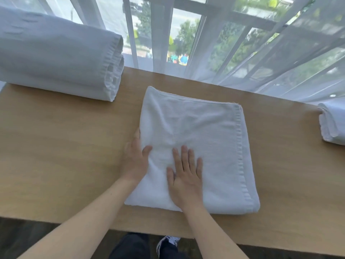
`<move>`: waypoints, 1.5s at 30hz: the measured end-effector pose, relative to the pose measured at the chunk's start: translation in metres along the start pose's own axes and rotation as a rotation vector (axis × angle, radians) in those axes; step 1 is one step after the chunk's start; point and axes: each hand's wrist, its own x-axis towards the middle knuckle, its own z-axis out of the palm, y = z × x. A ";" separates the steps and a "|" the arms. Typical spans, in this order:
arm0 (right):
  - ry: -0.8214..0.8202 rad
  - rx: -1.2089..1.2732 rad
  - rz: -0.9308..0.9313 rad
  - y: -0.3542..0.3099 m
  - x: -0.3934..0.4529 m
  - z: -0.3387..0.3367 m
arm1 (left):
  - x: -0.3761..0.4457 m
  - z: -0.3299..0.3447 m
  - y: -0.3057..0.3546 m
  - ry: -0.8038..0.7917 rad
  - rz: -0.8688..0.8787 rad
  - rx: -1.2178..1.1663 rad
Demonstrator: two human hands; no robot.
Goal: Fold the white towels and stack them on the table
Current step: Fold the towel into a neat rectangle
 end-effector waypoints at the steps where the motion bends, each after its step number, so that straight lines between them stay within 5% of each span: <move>1: -0.005 0.011 0.032 -0.003 0.009 -0.001 | 0.012 -0.002 0.005 -0.043 0.010 0.019; 7: 0.053 0.139 0.066 -0.009 0.027 -0.015 | 0.018 0.014 0.030 0.072 0.430 0.645; 12: 0.053 -0.002 -0.033 0.042 0.049 -0.033 | -0.021 0.050 0.011 -0.135 0.519 0.820; 17: 0.024 -0.079 -0.096 0.104 0.113 -0.056 | -0.010 0.055 0.010 -0.084 0.570 0.824; 26: 0.106 0.009 0.483 0.151 0.180 -0.099 | -0.006 0.058 0.002 0.010 0.623 0.793; 28: 0.200 0.032 0.326 0.119 0.159 -0.086 | -0.006 0.057 0.004 0.016 0.622 0.779; 32: 0.110 -0.014 -0.011 0.085 0.099 -0.049 | -0.006 0.056 0.005 0.038 0.625 0.773; 40: 0.140 0.035 0.445 0.144 0.124 -0.070 | -0.005 0.057 0.003 0.038 0.625 0.779; 45: 0.173 0.152 0.146 0.062 0.041 -0.037 | -0.005 0.057 0.005 0.019 0.619 0.772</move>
